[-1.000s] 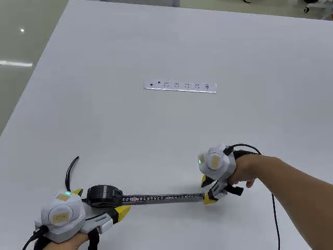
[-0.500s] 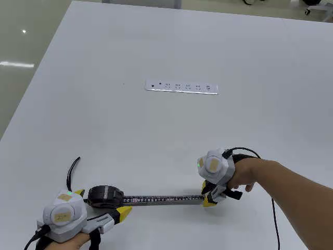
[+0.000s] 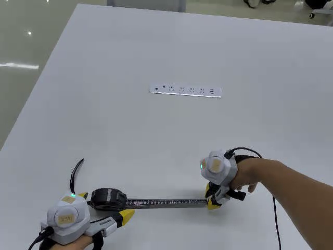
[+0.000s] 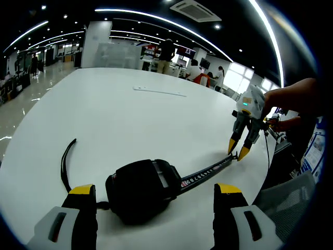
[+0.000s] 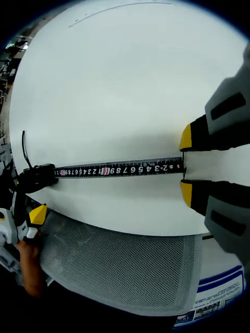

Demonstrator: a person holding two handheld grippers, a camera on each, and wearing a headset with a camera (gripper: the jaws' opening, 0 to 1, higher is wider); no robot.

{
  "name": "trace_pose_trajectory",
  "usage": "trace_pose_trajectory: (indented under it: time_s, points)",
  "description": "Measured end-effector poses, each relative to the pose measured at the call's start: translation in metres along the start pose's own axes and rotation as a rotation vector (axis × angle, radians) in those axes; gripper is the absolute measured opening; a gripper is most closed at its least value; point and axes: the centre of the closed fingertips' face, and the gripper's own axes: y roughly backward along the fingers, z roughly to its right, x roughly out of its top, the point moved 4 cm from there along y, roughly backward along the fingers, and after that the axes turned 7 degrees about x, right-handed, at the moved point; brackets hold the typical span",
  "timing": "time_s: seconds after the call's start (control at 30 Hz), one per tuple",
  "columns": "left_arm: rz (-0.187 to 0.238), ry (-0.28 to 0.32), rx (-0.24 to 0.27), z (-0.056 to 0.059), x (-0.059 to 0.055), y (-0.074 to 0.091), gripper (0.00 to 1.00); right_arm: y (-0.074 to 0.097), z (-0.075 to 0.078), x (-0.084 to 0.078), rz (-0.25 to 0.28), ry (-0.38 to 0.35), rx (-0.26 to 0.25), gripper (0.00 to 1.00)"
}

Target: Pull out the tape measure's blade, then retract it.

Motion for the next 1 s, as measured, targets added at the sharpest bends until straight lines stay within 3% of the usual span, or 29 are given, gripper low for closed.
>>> trace_pose_trajectory:
  time_s: [0.13,0.3,0.4,0.57,0.67,0.77,1.0]
  points:
    - [-0.001,0.004,0.001,-0.001,-0.001,0.000,0.90,0.000,0.001,0.002,0.015,-0.027,0.010,0.20]
    - [-0.001,0.017,0.017,-0.003,0.001,0.000,0.88,-0.004,-0.003,0.001,0.003,-0.010,-0.005,0.19]
    - [-0.003,0.046,0.034,-0.008,0.002,0.001,0.84,-0.005,-0.004,0.001,-0.001,0.010,-0.040,0.19]
    - [-0.029,0.076,0.069,-0.011,-0.001,0.001,0.80,-0.007,-0.007,0.000,-0.003,0.094,-0.165,0.19]
    - [-0.043,0.075,0.079,-0.009,-0.002,0.000,0.76,-0.007,-0.010,-0.001,0.027,0.065,-0.220,0.19]
    - [-0.057,0.112,0.088,-0.005,-0.002,-0.004,0.73,-0.008,-0.011,-0.002,0.044,0.050,-0.264,0.19]
    - [-0.065,0.116,0.187,-0.001,0.000,-0.014,0.67,-0.008,-0.011,-0.001,0.052,0.047,-0.303,0.18]
